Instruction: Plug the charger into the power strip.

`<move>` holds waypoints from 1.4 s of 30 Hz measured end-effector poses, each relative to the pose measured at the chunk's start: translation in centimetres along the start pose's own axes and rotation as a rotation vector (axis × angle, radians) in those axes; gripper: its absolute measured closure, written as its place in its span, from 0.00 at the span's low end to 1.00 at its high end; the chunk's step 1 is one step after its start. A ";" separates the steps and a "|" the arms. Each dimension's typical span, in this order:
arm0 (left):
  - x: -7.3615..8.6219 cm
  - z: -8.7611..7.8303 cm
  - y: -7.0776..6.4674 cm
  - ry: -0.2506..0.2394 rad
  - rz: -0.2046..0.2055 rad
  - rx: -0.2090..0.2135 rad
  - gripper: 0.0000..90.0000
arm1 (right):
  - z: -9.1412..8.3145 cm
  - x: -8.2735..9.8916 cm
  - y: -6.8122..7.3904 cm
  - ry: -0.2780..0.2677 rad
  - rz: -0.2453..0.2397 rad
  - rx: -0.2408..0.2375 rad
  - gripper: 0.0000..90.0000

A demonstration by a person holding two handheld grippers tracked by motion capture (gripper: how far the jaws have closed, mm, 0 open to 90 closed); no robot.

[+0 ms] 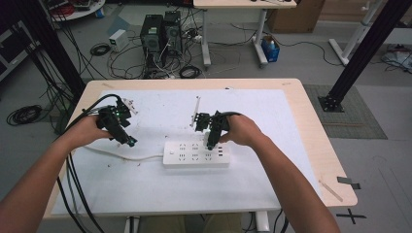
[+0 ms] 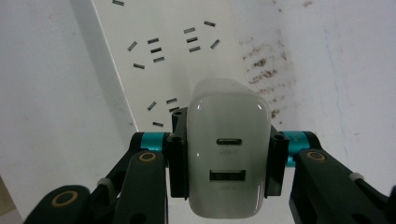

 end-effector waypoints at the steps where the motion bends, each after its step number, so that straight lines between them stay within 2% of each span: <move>1: 0.1 0.0 0.1 -0.006 -0.005 -0.001 0.23 | 0.6 -0.2 0.0 0.008 -0.043 0.007 0.69; 7: 0.1 -0.1 0.1 -0.005 0.001 0.005 0.23 | 1.1 -0.3 0.0 0.028 -0.072 0.015 0.69; 10: 0.0 0.3 0.0 -0.004 -0.002 0.011 0.23 | 1.2 -0.5 0.1 0.000 -0.135 0.015 0.69; 13: -0.1 0.4 0.0 0.005 0.003 0.016 0.23 | 1.6 -0.6 0.5 0.009 -0.210 0.024 0.69; 18: -0.1 0.5 0.0 0.006 -0.001 0.020 0.23 | 1.7 -0.8 0.6 0.025 -0.216 0.034 0.69; 19: -0.1 0.5 0.0 0.007 0.004 0.018 0.23 | 1.8 -0.8 0.7 0.032 -0.231 0.042 0.69; 23: -0.2 0.7 -0.3 0.002 0.001 0.023 0.23 | 2.2 -1.3 0.8 0.076 -0.239 0.044 0.69; 25: -0.2 0.6 -0.2 0.009 0.009 0.022 0.23 | 2.3 -1.3 0.8 0.081 -0.245 0.043 0.69; 30: -0.2 0.9 -0.1 0.012 -0.001 0.025 0.23 | 2.3 -1.6 0.3 0.091 -0.217 0.007 0.70; 31: -0.3 1.1 -0.2 0.007 -0.007 0.028 0.23 | 2.3 -1.7 0.2 0.094 -0.227 -0.004 0.70; 34: -0.4 1.2 -0.5 0.006 0.000 0.029 0.23 | 2.8 -2.3 -0.1 0.149 -0.262 -0.025 0.70; 35: -0.5 1.1 -0.5 0.006 0.013 0.030 0.23 | 2.8 -2.3 -0.2 0.159 -0.256 -0.033 0.70; 37: -0.4 1.0 -0.6 -0.001 0.012 0.029 0.23 | 2.8 -2.2 -0.2 0.149 -0.247 -0.039 0.70; 40: -0.2 0.8 -0.5 -0.021 -0.013 0.030 0.23 | 2.9 -2.0 0.4 0.127 -0.260 0.010 0.70; 42: 0.0 0.5 -0.4 -0.016 -0.006 0.026 0.23 | 2.9 -1.6 0.5 0.096 -0.253 0.021 0.70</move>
Point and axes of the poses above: each handheld gripper's, and its own axes: z roughly forward along the jaws, x roughly out of its underside, y roughly to its left, the point moved 2 cm from there along z, roughly forward along the jaws, and after that the axes turned 6 degrees about -z, right-handed, at the moved point
